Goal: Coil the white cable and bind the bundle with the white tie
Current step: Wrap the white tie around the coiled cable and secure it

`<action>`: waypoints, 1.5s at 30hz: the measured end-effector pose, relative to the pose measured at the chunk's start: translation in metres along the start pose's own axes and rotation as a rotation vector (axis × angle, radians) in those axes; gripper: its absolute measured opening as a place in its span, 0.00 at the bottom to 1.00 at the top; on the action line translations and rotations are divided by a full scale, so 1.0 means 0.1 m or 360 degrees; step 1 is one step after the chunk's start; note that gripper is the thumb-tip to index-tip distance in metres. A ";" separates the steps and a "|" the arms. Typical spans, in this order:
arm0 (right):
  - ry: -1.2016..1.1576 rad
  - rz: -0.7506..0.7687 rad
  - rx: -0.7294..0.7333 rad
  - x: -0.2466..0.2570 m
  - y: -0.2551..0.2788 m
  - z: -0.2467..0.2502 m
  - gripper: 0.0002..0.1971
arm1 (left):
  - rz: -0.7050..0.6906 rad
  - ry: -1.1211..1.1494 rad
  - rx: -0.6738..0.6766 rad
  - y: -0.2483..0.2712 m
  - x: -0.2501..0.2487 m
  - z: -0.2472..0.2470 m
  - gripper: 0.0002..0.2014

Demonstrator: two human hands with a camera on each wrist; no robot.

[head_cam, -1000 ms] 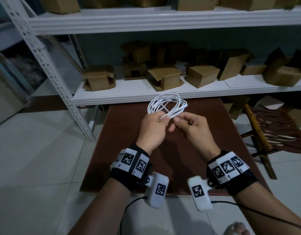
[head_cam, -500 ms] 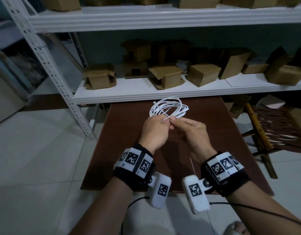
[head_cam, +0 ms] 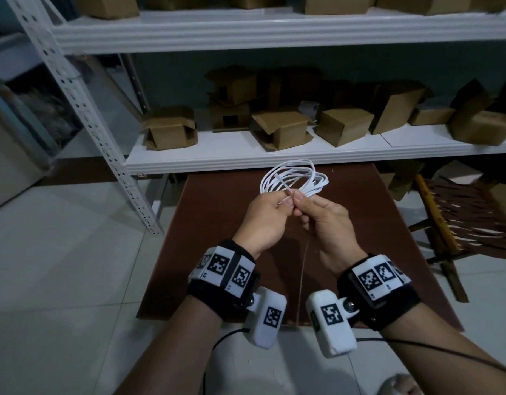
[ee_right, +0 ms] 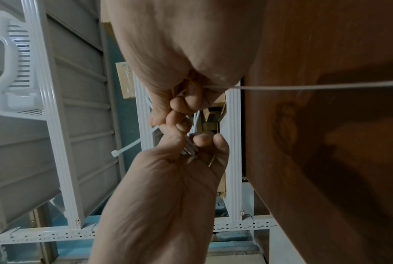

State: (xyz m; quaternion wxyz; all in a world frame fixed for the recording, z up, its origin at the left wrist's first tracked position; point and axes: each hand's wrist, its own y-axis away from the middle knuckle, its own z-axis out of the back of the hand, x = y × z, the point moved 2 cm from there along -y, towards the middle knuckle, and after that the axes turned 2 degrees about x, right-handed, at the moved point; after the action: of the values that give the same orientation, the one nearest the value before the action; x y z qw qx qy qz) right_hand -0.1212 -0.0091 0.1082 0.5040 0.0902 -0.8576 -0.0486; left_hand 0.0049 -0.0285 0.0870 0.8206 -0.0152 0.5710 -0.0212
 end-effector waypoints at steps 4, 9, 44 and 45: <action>0.0005 0.0047 0.0025 0.04 -0.02 0.01 0.12 | -0.0080 0.0022 0.0057 0.01 -0.05 0.00 0.14; 0.0034 0.0107 0.0027 0.08 -0.04 0.03 0.10 | -0.0132 -0.0083 0.0141 -0.03 -0.06 0.01 0.10; 0.0322 0.0144 0.0308 0.08 -0.23 0.09 0.15 | -0.0788 -0.0471 -0.0031 0.12 -0.36 0.13 0.26; 0.0326 0.0148 0.0312 0.08 -0.22 0.09 0.15 | -0.0796 -0.0509 -0.0039 0.13 -0.36 0.14 0.25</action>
State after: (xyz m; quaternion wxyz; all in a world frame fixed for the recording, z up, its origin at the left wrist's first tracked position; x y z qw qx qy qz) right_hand -0.1304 -0.0326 0.1067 0.5794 0.1037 -0.8056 0.0683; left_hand 0.0056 -0.0139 0.1253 0.8691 -0.1684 0.4132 -0.2133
